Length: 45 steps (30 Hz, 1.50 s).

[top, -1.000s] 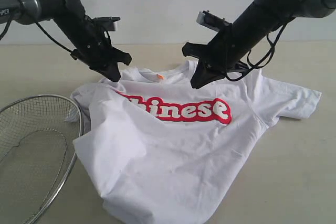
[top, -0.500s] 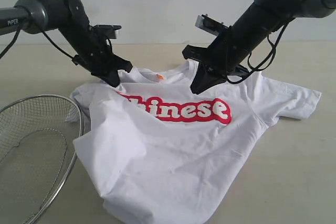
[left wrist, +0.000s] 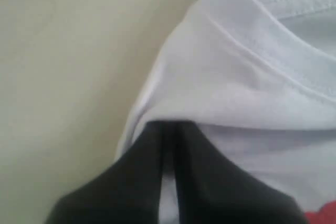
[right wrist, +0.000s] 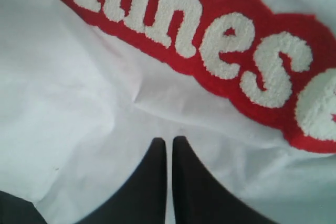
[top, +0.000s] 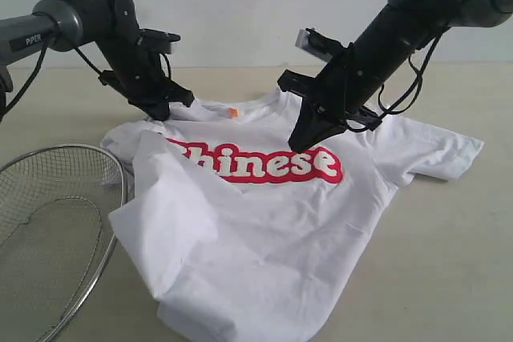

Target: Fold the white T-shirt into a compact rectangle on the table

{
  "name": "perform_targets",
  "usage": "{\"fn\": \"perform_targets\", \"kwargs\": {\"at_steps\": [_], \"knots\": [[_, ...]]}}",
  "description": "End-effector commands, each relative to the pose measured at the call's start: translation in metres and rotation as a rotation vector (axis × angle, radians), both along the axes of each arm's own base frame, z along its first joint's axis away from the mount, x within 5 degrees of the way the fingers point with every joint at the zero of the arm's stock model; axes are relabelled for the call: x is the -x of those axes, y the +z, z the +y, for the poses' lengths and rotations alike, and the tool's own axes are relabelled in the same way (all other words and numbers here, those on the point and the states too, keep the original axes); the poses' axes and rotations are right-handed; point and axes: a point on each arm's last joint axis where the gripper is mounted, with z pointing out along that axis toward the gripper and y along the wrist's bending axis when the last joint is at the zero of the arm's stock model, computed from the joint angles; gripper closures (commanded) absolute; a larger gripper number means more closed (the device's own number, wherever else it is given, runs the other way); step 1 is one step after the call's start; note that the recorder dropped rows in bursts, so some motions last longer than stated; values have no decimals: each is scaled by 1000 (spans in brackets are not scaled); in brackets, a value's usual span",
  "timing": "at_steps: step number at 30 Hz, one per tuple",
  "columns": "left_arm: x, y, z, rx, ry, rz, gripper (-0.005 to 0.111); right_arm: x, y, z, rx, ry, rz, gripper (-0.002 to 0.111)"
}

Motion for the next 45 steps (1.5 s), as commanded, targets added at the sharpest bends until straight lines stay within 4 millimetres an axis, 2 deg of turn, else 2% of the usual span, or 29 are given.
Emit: {"fn": "perform_targets", "kwargs": {"at_steps": [1, 7, 15, 22, 25, 29, 37, 41, 45], "knots": [[-6, 1, 7, -64, 29, -26, 102, 1, 4, 1, -5, -10, 7, 108], [-12, 16, 11, -38, 61, -62, 102, 3, 0, -1, 14, -26, 34, 108], [-17, 59, -9, 233, 96, -145, 102, 13, -31, -3, 41, -18, 134, 108], [0, 95, -19, 337, -2, -70, 102, 0, -35, -3, 37, -112, 35, 108], [8, 103, -25, 377, -76, -39, 102, 1, -33, -1, 11, -111, 48, 108], [11, 100, -34, 354, -99, -27, 102, -5, -29, -11, 42, -118, 15, 108], [26, 81, -67, 293, -186, 31, 102, -2, -21, -57, 88, -119, 50, 108], [30, 72, -73, 157, -202, 33, 102, -1, -21, -67, 150, -116, 23, 108], [36, 59, -77, 185, -202, 92, 102, 1, -27, -70, 184, -171, -28, 108]]}}
